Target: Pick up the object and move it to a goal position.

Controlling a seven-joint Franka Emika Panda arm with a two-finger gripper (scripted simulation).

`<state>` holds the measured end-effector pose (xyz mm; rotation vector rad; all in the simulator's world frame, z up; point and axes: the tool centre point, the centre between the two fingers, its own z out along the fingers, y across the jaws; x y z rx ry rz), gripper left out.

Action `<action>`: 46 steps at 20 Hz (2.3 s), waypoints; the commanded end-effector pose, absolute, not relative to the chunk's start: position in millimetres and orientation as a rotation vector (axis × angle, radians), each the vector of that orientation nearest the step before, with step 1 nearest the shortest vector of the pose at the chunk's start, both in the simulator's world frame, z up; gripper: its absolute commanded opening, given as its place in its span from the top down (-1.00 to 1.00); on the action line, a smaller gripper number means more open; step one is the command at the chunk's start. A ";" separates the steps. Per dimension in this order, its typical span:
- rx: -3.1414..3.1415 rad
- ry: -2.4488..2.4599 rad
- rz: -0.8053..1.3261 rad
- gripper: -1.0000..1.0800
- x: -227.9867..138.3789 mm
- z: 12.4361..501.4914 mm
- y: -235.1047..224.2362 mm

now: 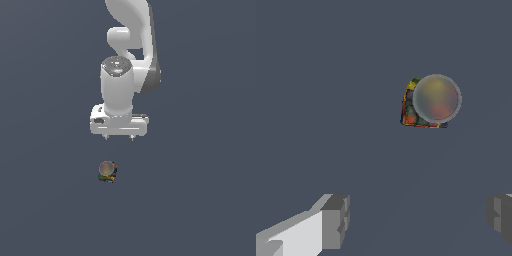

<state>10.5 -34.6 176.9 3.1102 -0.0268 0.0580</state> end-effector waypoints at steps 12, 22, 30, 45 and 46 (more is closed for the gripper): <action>3.103 0.100 0.068 -0.92 11.8 188.8 -10.8; 3.109 0.052 0.058 -0.92 26.3 179.6 -21.5; 3.121 -0.043 0.037 -0.92 56.0 157.2 -44.4; 3.134 -0.199 0.002 -0.92 96.0 111.4 -85.6; 3.134 -0.203 0.002 -0.92 96.7 110.2 -86.6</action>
